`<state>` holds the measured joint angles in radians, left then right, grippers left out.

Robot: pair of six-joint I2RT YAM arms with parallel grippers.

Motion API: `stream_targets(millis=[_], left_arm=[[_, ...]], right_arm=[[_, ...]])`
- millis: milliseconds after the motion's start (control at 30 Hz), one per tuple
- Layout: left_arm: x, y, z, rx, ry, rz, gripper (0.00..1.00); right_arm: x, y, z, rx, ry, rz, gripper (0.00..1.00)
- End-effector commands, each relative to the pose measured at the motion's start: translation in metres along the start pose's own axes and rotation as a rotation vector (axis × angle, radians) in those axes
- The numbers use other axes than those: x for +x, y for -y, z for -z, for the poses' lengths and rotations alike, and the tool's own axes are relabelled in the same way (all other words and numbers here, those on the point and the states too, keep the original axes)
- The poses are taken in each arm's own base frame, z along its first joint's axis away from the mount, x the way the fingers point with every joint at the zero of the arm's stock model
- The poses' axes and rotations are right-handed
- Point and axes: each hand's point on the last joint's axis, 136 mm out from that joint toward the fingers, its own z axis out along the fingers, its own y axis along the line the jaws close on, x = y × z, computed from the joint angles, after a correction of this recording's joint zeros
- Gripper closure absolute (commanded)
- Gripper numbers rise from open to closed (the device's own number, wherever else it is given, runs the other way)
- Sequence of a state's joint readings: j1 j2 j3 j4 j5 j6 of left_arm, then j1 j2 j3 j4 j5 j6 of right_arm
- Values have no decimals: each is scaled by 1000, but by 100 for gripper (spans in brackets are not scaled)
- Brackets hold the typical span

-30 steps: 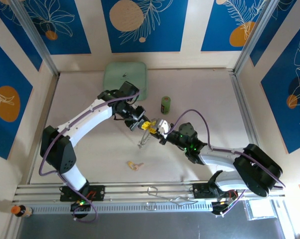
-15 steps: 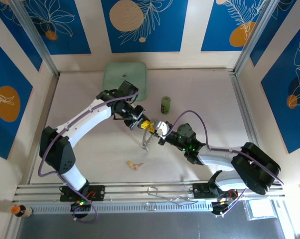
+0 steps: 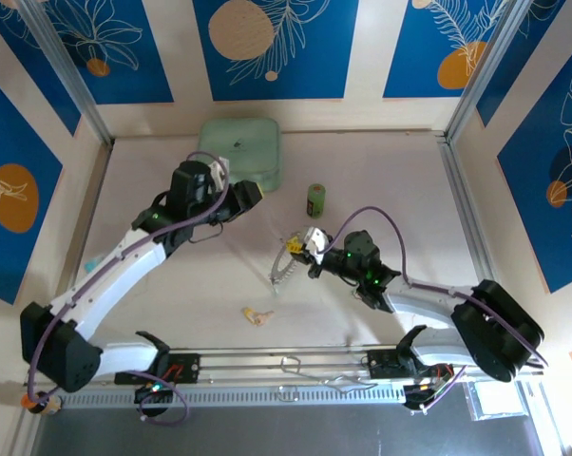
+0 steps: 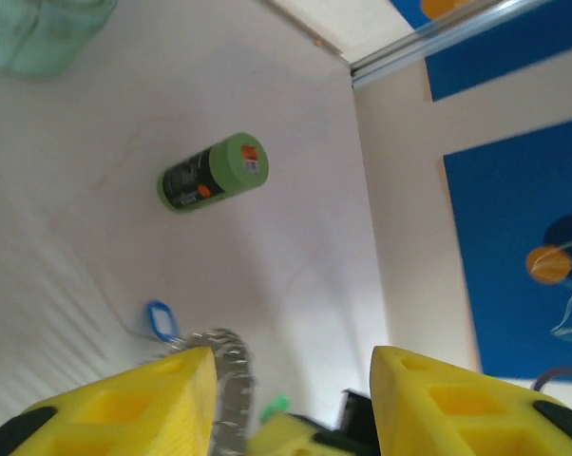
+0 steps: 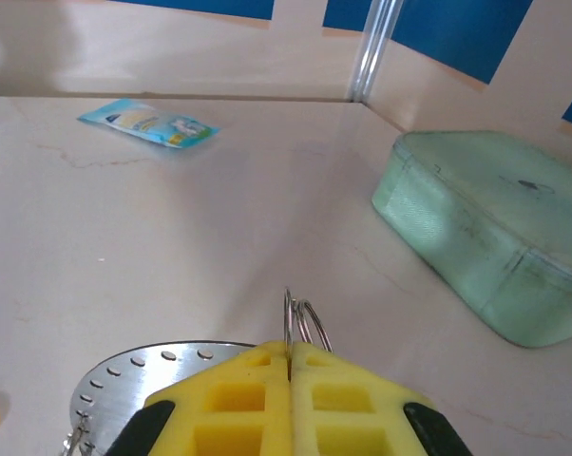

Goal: Put the keys on the keyring

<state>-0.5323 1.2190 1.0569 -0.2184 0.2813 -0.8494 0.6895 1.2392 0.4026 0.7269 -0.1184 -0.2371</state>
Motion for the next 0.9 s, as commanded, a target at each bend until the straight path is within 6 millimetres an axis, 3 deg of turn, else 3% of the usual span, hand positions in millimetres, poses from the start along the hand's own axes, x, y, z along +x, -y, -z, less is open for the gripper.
stream_targets(millis=[0,100,200,433,700,867], left_arm=[[0,2,3,71,100,-476,58],[32,-15,4,87,3,-757,63],[48,-27,5,86,-33,-912,78],[111,-2,15,501,-157,-1108,100],[137,16,16,777,-185,-1143,98],[148,17,11,838,-244,-1154,91]], right_arm=[[-31,-2,5,-90,56,-55,100],[-35,-2,12,-137,39,-84,100],[-41,-2,21,-180,31,-107,100],[-51,-3,36,-251,0,-134,100],[-54,-11,41,-313,-23,-136,100],[-57,-15,41,-332,-24,-128,100]])
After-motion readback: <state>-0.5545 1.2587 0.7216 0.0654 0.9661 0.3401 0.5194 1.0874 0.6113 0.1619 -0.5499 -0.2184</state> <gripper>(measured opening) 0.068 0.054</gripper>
